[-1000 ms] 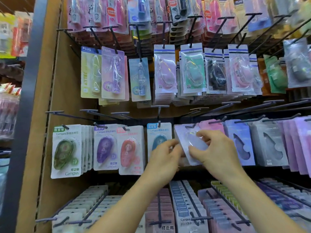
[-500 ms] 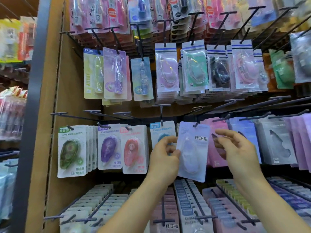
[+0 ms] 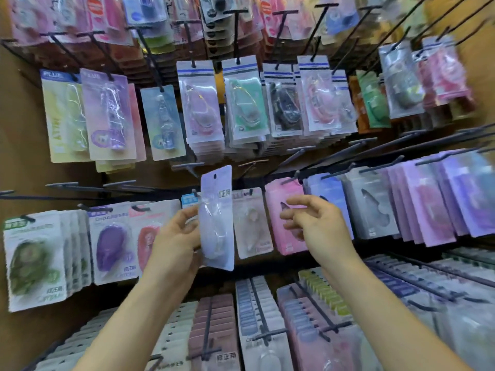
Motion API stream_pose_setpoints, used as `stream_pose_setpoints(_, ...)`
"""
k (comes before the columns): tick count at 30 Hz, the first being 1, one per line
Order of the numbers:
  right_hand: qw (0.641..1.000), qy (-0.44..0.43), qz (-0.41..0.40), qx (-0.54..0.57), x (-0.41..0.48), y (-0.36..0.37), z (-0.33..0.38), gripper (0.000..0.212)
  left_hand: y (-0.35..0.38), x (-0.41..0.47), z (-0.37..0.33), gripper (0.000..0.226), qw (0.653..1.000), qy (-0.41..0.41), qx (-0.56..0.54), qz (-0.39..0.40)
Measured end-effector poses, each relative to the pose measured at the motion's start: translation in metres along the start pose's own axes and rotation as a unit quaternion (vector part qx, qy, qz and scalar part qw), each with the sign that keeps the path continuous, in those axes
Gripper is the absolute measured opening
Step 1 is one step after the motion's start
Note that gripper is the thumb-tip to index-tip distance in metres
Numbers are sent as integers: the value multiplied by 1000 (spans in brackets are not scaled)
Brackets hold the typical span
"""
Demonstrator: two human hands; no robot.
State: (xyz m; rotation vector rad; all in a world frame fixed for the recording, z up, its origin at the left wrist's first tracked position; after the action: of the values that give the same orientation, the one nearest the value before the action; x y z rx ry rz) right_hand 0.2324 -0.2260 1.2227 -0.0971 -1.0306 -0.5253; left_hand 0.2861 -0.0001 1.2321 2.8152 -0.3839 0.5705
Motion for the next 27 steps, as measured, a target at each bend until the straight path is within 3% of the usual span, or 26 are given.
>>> stream_pose_setpoints(3,1000,4,7,-3,0,1,0,22,-13,1,-7,27,994,48,65,-66)
stream_pose_setpoints(8,998,-24,37,-43,3,6,5,27,-16,-7,-9,26,985,80,119,-96)
stream_pose_setpoints(14,961,51,245,-117,-3,71,-21,40,-27,-18,-10,29,968,104,184,-133)
stream_pose_setpoints(18,966,123,209,-94,4,89,-41,73,-37,-31,-8,33,941,121,272,-162)
stream_pose_setpoints(21,969,130,176,-112,14,93,-49,93,-46,-39,-7,32,938,119,285,-157)
stream_pose_setpoints(27,971,99,155,-154,23,94,-56,84,-60,-49,-4,34,945,106,274,-144)
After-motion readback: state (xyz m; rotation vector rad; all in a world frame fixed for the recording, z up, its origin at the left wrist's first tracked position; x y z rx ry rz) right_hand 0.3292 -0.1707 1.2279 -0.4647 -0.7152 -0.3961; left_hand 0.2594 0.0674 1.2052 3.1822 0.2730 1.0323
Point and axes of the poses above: each hand's wrist, its own x-axis towards the middle knuckle, its own y-axis out of the palm, z = x × y, the point moved 9 cm from there along x, towards the middle knuckle, and after that the axes turned 15 degrees about -y, right-handed, at the moved point
